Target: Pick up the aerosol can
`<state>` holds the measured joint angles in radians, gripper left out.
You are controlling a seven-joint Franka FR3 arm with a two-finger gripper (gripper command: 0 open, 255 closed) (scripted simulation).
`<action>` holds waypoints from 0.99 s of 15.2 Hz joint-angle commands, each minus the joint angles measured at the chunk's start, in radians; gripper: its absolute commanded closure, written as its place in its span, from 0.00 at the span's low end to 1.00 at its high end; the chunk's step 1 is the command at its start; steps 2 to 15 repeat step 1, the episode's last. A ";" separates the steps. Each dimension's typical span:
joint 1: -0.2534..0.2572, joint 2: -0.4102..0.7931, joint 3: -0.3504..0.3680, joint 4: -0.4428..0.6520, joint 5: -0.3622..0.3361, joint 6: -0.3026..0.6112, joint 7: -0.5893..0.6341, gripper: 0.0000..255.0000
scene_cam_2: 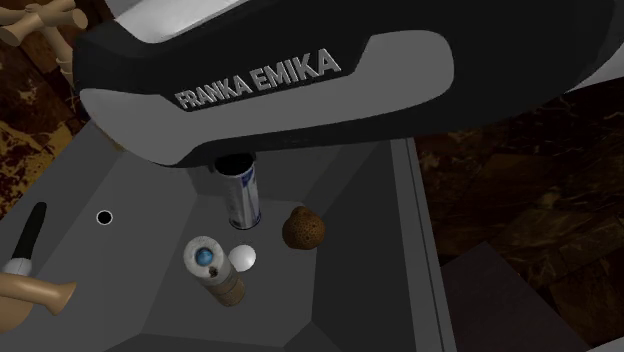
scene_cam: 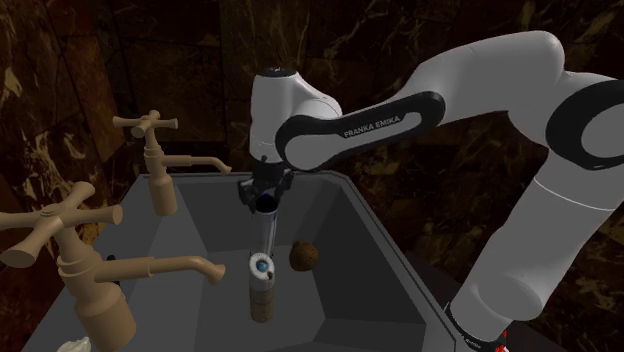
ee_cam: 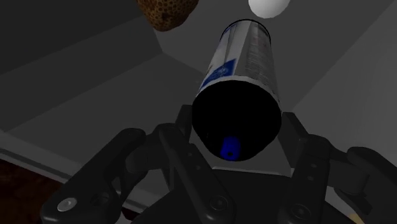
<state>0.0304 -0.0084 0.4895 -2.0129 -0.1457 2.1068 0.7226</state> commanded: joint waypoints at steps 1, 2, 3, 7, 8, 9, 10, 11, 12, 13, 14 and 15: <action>0.000 -0.004 0.000 0.004 0.003 -0.007 -0.002 1.00; 0.000 -0.004 0.000 0.004 0.003 -0.007 -0.002 1.00; 0.000 -0.004 0.000 0.004 0.003 -0.007 -0.002 1.00; 0.000 -0.004 0.000 0.004 0.003 -0.007 -0.002 1.00; 0.000 -0.004 0.000 0.004 0.003 -0.007 -0.002 1.00; 0.000 -0.004 0.000 0.004 0.003 -0.007 -0.002 1.00; 0.000 -0.004 0.000 0.004 0.003 -0.007 -0.002 1.00; 0.000 -0.004 0.000 0.004 0.003 -0.007 -0.002 1.00; 0.000 -0.004 0.000 0.004 0.003 -0.007 -0.002 1.00; 0.000 -0.004 0.000 0.004 0.003 -0.007 -0.002 1.00; 0.000 -0.004 0.000 0.004 0.003 -0.007 -0.002 1.00; 0.000 -0.004 0.000 0.004 0.003 -0.007 -0.002 1.00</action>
